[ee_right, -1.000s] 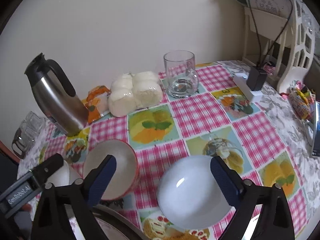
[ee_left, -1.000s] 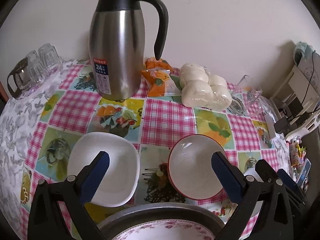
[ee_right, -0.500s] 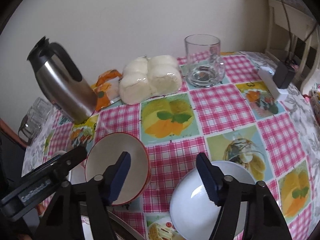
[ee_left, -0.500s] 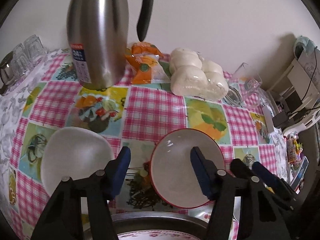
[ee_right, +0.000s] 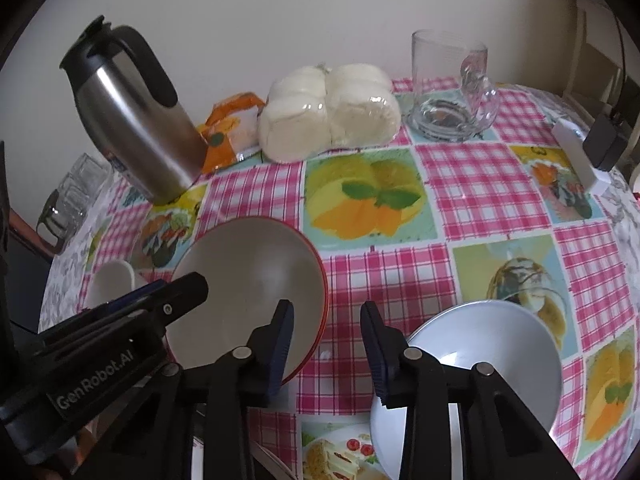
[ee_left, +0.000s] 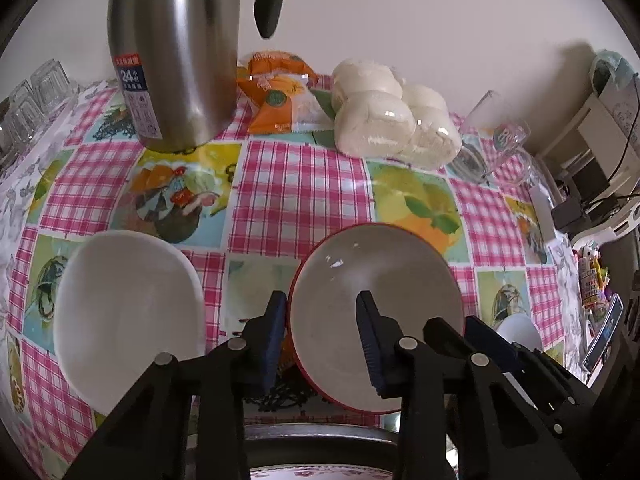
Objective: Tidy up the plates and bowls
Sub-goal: 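Lift the red-rim bowl off the table with both grippers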
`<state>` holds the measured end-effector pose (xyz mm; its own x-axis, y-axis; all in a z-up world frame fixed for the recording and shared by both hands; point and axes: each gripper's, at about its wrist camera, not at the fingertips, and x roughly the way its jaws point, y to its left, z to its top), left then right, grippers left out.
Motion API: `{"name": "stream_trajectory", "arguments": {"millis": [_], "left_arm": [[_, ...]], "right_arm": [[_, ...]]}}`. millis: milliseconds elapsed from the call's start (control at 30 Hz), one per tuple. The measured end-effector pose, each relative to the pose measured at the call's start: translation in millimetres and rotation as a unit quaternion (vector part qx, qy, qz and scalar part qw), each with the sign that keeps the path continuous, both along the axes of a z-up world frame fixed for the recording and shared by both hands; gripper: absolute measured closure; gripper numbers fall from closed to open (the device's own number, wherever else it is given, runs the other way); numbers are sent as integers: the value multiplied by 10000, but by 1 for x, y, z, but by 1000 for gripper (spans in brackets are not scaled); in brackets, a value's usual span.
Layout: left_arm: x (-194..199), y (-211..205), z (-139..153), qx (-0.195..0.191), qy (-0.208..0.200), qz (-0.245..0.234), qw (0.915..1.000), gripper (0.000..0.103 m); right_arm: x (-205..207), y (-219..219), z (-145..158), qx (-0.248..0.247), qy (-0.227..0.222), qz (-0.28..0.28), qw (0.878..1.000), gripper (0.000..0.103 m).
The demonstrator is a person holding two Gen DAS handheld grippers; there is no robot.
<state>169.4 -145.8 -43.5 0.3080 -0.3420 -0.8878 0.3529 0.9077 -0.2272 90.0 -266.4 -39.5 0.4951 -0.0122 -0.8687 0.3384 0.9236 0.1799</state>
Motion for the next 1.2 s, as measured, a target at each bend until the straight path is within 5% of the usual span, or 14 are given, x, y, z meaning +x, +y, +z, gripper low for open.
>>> {"name": "stream_trajectory", "arguments": {"millis": [533,1200], "left_arm": [[5,-4,-22,147,293,33,9995,82],[4,-3,-19,124,127,13,9998,85]], "right_arm": [[9,15,-13,20,195,276,9994,75],[10,14,-12,-52,60,313,9995,75]]}}
